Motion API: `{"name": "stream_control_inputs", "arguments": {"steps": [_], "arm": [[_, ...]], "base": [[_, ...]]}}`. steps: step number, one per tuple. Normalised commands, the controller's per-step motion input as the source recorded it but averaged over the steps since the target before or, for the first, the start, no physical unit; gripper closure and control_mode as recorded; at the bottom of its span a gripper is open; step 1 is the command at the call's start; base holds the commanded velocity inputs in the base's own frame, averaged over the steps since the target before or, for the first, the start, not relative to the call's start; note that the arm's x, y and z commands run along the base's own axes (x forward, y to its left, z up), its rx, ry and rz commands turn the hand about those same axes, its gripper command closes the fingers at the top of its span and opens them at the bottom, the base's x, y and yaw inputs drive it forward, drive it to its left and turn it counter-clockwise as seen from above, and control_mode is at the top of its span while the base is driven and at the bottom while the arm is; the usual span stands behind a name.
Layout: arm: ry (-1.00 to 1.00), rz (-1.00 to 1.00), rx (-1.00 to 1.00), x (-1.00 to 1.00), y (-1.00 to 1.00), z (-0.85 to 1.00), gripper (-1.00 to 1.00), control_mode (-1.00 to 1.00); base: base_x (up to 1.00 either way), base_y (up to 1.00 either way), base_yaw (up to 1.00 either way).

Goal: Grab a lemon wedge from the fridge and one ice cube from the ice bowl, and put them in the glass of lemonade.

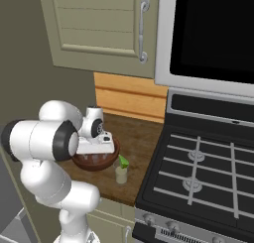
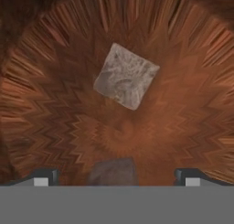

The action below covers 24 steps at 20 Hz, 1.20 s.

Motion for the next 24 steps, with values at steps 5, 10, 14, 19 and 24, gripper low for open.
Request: {"name": "stream_control_inputs", "arguments": {"steps": [5, 10, 14, 19, 24], "arm": [[0.0, 0.0, 0.0, -0.01, 0.01, 0.0, -1.0, -1.0], [0.0, 0.0, 0.0, -0.09, 0.0, -0.13, -1.0, -1.0], [0.0, 0.0, 0.0, -0.12, 0.0, 0.0, -1.0, -1.0], [-0.03, 0.0, 0.0, -0.03, 0.0, 0.0, -1.0, -1.0], [-0.07, 0.0, 0.0, -0.01, 0.0, 0.0, -1.0, -1.0]], "base": [[0.0, 0.0, 0.0], [0.0, 0.0, 0.0], [0.0, 0.0, 0.0], [0.0, 0.0, 0.0], [0.0, 0.0, 0.0]]}}
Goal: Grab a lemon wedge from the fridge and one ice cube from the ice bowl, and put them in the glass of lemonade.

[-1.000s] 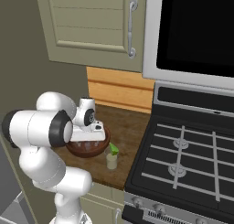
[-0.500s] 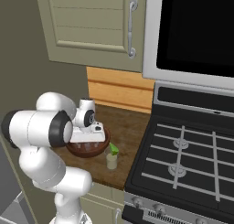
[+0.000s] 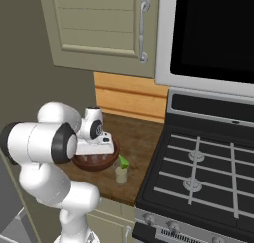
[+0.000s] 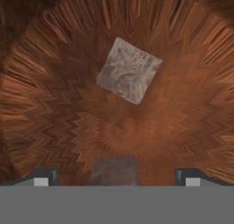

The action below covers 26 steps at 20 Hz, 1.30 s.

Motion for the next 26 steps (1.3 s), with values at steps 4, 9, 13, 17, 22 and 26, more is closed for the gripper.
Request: {"name": "stream_control_inputs", "arguments": {"steps": [4, 9, 13, 17, 22, 26], "arm": [[-0.09, 0.0, 0.0, -0.13, 0.0, 0.0, -1.0, -1.0], [-0.06, 0.0, 0.0, -0.22, 0.0, 0.0, -1.0, -1.0], [-0.01, 0.0, 0.0, 0.0, 0.0, -0.06, -1.0, -1.0], [-0.03, 0.0, 0.0, 0.03, 0.0, 0.0, -1.0, -1.0], [-0.01, 0.0, 0.0, 0.1, 0.0, -0.05, -1.0, -1.0], [0.0, 0.0, 0.0, 0.07, 0.0, -0.18, -1.0, -1.0]], "base": [[0.0, 0.0, 0.0], [0.0, 0.0, 0.0], [0.0, 0.0, 0.0], [0.0, 0.0, 0.0], [0.0, 0.0, 0.0], [0.0, 0.0, 0.0]]}}
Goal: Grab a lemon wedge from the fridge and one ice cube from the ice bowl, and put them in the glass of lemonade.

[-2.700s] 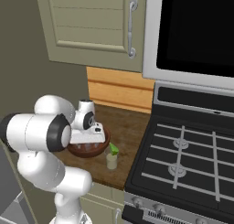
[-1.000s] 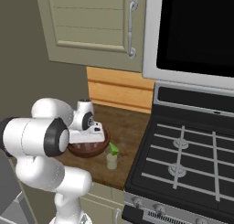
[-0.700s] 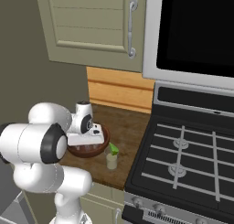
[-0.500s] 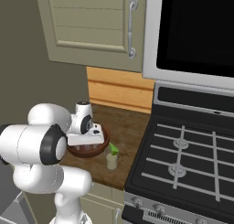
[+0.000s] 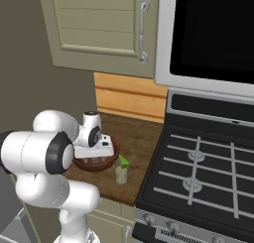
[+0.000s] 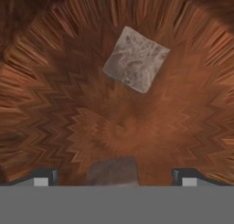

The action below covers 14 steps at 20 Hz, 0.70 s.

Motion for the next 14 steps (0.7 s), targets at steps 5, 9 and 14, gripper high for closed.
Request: {"name": "stream_control_inputs", "arguments": {"steps": [5, 9, 14], "arm": [[0.0, 0.0, 0.0, 0.05, 0.0, -0.02, -1.0, -1.0], [0.0, 0.0, 0.0, 0.15, 0.0, 0.0, -1.0, -1.0], [0.0, 0.0, 0.0, 0.06, 0.0, 0.0, -1.0, -1.0]], "base": [[0.0, 0.0, 0.0], [0.0, 0.0, 0.0], [0.0, 0.0, 0.0]]}}
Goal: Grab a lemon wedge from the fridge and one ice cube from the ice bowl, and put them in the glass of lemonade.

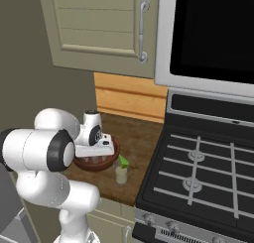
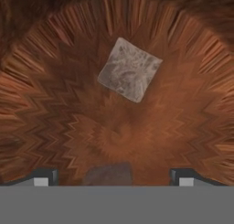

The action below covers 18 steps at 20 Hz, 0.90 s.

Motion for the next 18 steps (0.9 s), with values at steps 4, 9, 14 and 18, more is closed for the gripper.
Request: {"name": "stream_control_inputs", "arguments": {"steps": [4, 9, 14, 18], "arm": [[0.0, 0.0, 0.0, 0.0, 0.0, 0.0, -1.0, -1.0], [0.0, 0.0, 0.0, 0.0, 0.0, -0.04, -1.0, -1.0], [0.0, 0.0, 0.0, 0.0, 0.0, -0.12, -1.0, -1.0], [0.0, 0.0, 0.0, 0.0, 0.0, -0.09, -1.0, -1.0]], "base": [[0.0, 0.0, 0.0], [0.0, 0.0, 0.0], [0.0, 0.0, 0.0], [0.0, 0.0, 0.0]]}}
